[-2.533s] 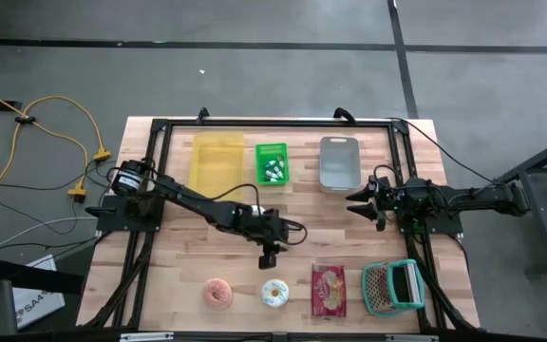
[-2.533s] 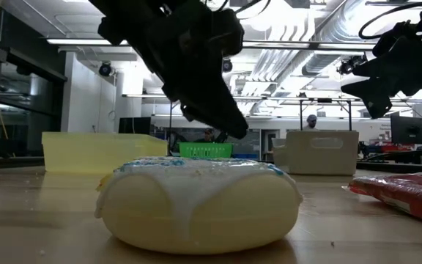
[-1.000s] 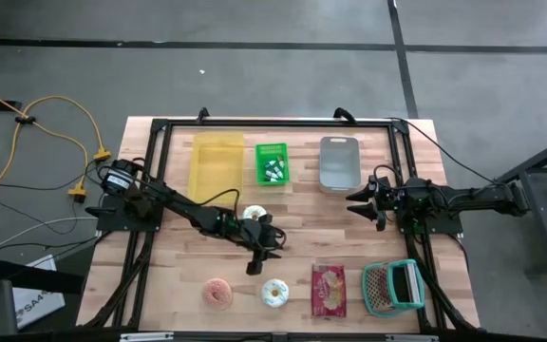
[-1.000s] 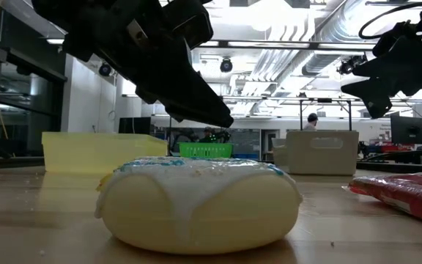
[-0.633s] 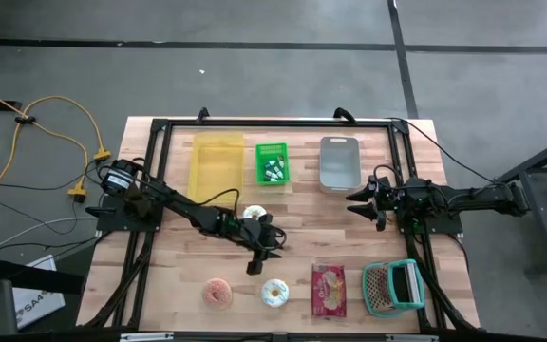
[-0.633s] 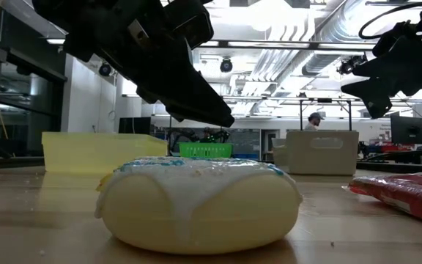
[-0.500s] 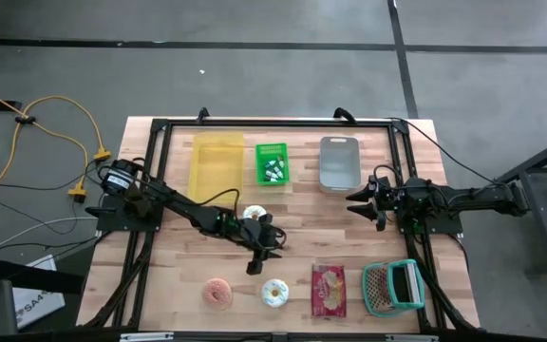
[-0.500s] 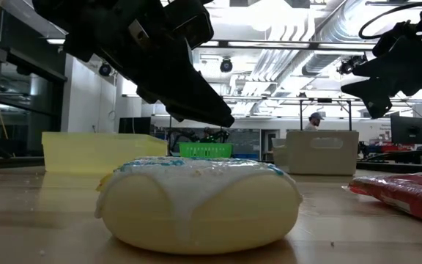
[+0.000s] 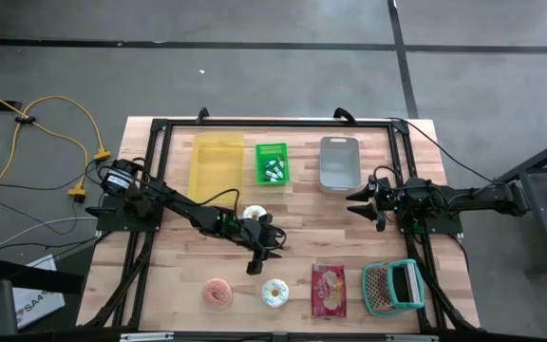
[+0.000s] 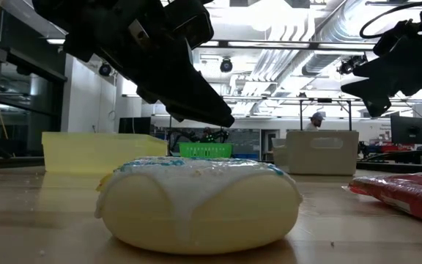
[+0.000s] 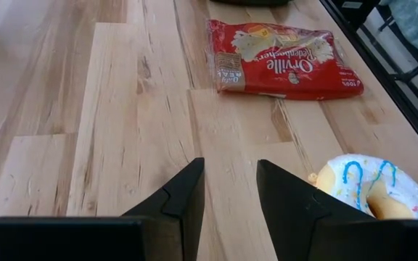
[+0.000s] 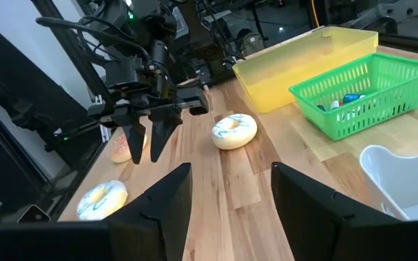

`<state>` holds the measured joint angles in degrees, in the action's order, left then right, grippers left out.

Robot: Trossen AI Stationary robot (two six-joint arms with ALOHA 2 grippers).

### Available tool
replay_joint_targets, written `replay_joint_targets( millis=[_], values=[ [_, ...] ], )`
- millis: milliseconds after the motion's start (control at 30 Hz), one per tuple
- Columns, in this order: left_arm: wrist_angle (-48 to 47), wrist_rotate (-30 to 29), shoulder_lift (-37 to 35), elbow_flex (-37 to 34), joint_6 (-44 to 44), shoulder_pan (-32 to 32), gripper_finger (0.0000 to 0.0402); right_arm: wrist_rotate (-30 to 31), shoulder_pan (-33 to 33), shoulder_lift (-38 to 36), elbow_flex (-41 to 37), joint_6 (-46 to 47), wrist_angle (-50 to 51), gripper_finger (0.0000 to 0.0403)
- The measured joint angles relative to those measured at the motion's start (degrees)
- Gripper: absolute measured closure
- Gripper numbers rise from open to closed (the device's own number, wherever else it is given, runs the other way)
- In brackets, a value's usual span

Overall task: Pick & Place Food Item
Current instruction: Put the popcorn bag into the yellow bin

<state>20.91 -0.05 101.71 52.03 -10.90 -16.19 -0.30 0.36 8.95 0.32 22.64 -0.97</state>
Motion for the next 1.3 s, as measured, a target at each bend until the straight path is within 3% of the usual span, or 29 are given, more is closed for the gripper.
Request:
replay_joint_targets(
  millis=[833, 1300],
  values=[
    [0.0, 0.0, 0.0, 0.0, 0.0, 0.0, 0.0280, 0.1, 0.0, 0.0, 0.0, 0.0, -0.2, 0.0228],
    [0.0, 0.0, 0.0, 0.0, 0.0, 0.0, 0.0280, -1.6, 0.0, 0.8, 2.1, 0.0, -8.1, 0.0228]
  ],
)
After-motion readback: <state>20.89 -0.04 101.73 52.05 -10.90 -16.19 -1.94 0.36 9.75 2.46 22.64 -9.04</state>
